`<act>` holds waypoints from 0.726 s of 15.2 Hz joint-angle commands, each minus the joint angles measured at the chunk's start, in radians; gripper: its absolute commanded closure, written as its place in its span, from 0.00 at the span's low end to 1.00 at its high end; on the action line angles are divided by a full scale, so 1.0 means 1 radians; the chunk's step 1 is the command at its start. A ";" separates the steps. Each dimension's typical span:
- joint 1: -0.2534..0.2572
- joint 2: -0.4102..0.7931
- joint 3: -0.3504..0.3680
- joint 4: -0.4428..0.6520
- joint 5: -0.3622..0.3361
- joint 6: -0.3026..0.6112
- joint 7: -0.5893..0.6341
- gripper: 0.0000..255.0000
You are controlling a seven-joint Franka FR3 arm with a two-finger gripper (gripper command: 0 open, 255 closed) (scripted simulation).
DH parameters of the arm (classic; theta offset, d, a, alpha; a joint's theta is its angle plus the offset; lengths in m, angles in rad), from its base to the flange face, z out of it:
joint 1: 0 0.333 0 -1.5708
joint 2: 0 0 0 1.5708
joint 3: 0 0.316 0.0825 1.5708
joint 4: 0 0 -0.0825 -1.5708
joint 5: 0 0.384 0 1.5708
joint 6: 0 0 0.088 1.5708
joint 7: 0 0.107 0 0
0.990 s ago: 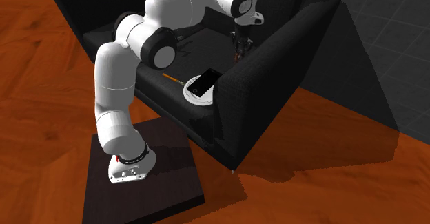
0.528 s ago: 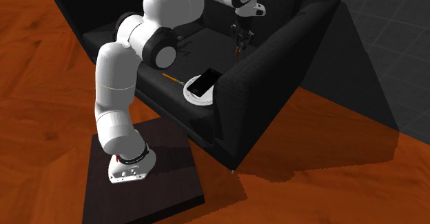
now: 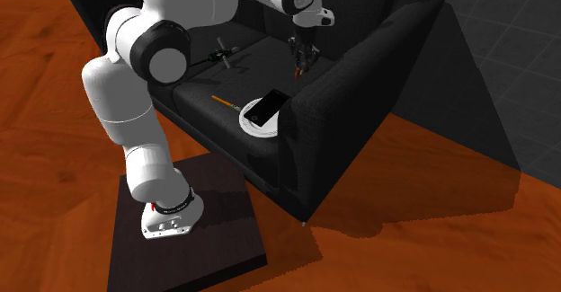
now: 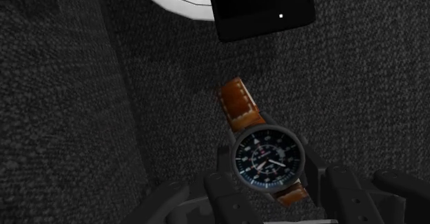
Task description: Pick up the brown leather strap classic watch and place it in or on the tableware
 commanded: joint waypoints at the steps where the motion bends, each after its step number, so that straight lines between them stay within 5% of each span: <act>1: -0.016 -0.093 -0.006 -0.102 0.027 0.013 -0.025 1.00; 11: -0.037 -0.506 -0.074 -0.520 0.117 0.025 -0.147 1.00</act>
